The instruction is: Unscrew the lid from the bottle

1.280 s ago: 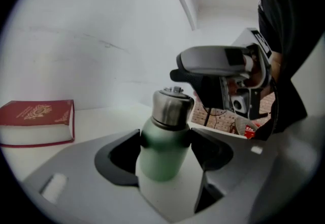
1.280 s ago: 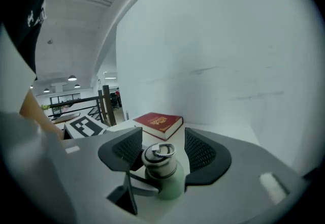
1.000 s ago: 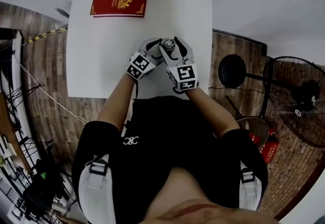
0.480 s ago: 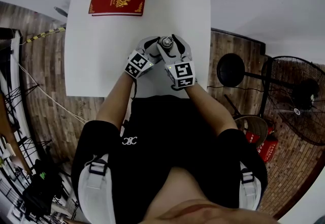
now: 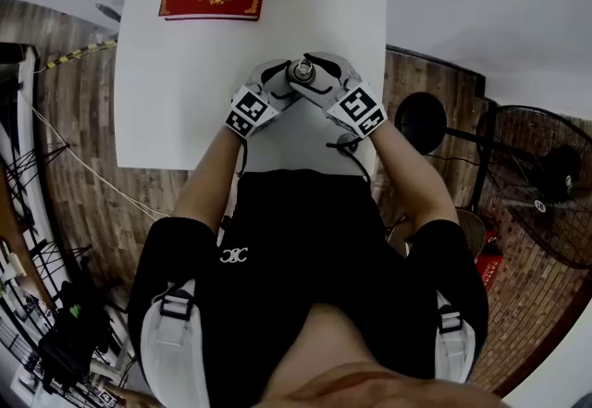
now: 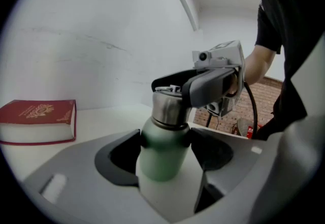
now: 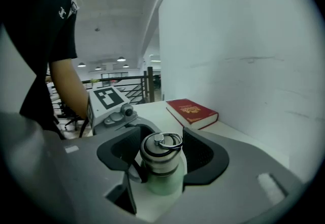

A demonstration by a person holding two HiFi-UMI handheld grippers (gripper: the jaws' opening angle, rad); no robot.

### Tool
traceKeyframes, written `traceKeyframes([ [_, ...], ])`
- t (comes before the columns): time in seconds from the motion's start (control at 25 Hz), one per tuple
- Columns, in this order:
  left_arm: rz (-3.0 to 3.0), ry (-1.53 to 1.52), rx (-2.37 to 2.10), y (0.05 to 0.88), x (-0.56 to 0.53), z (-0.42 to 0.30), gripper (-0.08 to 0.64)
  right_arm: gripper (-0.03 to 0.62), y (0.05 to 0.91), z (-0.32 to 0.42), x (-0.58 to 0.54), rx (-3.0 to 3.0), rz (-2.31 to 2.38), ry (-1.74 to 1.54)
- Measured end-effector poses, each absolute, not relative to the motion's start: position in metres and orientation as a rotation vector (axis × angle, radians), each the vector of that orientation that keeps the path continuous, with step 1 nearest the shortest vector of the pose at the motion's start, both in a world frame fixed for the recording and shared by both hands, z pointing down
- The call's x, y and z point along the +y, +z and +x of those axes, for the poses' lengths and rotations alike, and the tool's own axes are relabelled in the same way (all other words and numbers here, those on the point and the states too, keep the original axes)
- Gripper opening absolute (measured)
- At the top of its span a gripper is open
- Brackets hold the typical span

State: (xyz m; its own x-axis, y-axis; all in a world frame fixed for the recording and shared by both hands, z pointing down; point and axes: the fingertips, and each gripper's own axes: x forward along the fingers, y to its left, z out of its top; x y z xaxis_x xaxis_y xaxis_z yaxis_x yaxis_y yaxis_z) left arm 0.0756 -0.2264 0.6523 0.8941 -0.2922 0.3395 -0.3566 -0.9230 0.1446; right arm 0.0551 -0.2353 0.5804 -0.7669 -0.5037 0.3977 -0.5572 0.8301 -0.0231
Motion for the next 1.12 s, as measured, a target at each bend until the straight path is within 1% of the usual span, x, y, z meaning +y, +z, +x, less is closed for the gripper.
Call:
traceKeyframes([
  [0.24,2.859,0.481,-0.47,0.652,-0.226,0.078,0.364,0.245,0.581,0.052,-0.226,-2.594,0.179,0.117],
  [0.44,2.861,0.483,-0.456,0.652,-0.226,0.077,0.363,0.235,0.577,0.048,-0.224,-2.557,0.016,0.088],
  [0.68,2.864,0.485,-0.452,0.653,-0.227,0.075,0.364,0.235,0.554,0.049,-0.23,-2.659,0.12,0.11],
  [0.8,2.847,0.496,-0.467,0.654,-0.226,0.075,0.364,0.235,0.534,0.059,-0.231,-2.741,0.244,0.202],
  [0.96,2.808,0.532,-0.55,0.656,-0.23,0.073,0.364,0.235,0.52,0.077,-0.239,-2.799,0.486,0.243],
  [1.12,2.782,0.455,-0.615,0.639,-0.225,0.065,0.362,0.235,0.51,0.101,-0.244,-2.811,0.771,0.269],
])
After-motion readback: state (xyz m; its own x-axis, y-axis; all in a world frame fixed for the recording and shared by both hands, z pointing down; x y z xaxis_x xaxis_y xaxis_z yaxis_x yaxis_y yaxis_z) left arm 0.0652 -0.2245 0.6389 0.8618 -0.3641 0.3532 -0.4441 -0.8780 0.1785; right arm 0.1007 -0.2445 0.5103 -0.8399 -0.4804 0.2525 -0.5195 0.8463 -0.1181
